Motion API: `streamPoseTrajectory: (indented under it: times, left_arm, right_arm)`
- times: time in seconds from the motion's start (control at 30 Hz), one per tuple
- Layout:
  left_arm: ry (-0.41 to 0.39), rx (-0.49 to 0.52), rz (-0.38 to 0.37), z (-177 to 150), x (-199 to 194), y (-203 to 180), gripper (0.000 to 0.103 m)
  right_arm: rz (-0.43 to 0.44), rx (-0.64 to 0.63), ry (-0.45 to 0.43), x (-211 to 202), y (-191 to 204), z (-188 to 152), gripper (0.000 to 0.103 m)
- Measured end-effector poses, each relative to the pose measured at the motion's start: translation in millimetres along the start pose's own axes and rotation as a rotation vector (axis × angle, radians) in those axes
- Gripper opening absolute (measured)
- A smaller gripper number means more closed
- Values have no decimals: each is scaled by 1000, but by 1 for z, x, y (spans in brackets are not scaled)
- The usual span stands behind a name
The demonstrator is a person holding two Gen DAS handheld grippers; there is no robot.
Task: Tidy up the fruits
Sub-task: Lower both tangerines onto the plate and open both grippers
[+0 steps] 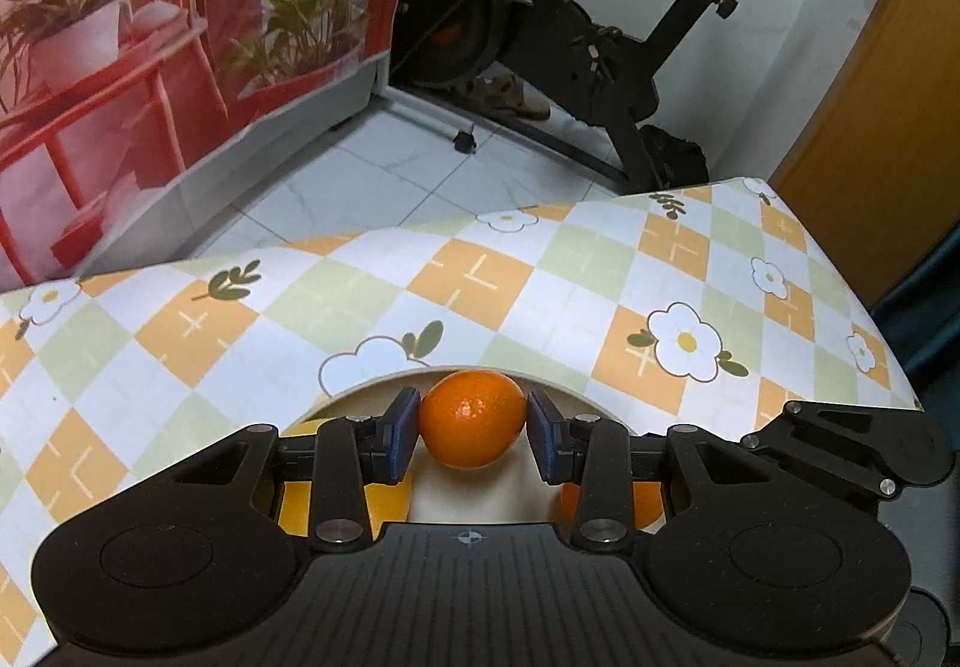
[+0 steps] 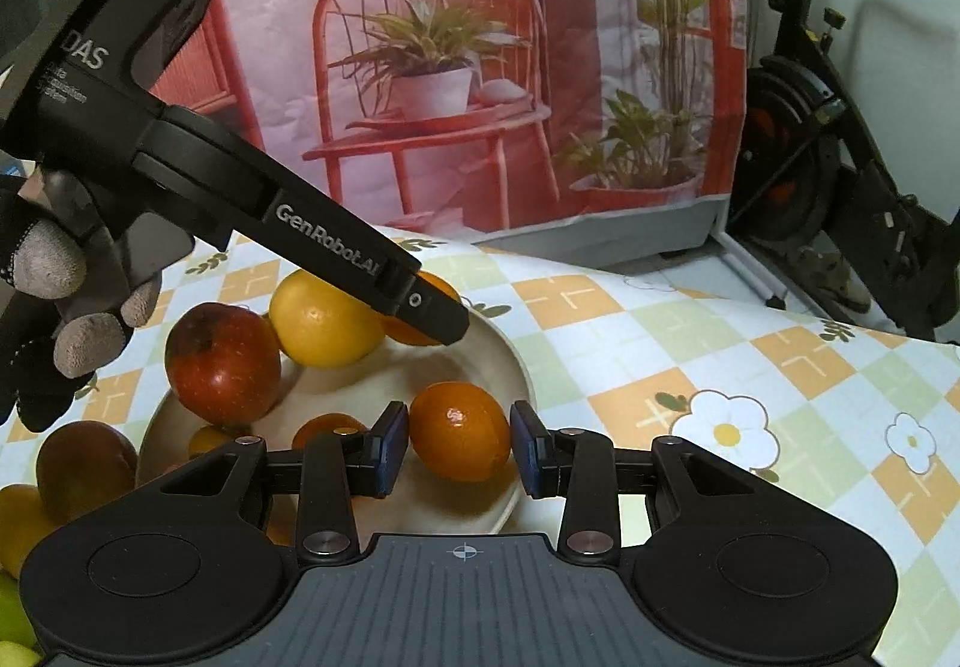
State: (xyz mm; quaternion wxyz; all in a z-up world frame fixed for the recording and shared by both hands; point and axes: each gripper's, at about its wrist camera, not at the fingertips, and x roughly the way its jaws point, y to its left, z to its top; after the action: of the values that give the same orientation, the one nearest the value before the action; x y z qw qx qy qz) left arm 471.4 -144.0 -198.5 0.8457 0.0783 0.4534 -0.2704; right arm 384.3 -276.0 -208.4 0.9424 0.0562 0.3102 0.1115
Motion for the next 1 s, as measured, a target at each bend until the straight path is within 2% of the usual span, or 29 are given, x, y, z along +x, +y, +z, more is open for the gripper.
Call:
streamPoseTrajectory:
  times: [0.27,0.6,0.8,1.0]
  left_arm:
    - [20,3,-2,1,6,-2,41]
    - [4,3,12,0,1,-5,44]
    - [-67,-20,19,-5,-32,-7,44]
    - [-169,-24,58,-25,-89,-9,44]
  right_arm:
    - [-4,-3,13,6,1,1,34]
    - [-9,19,11,4,2,2,35]
    - [-24,60,-33,-17,6,1,35]
    - [-37,164,-112,-58,15,-15,36]
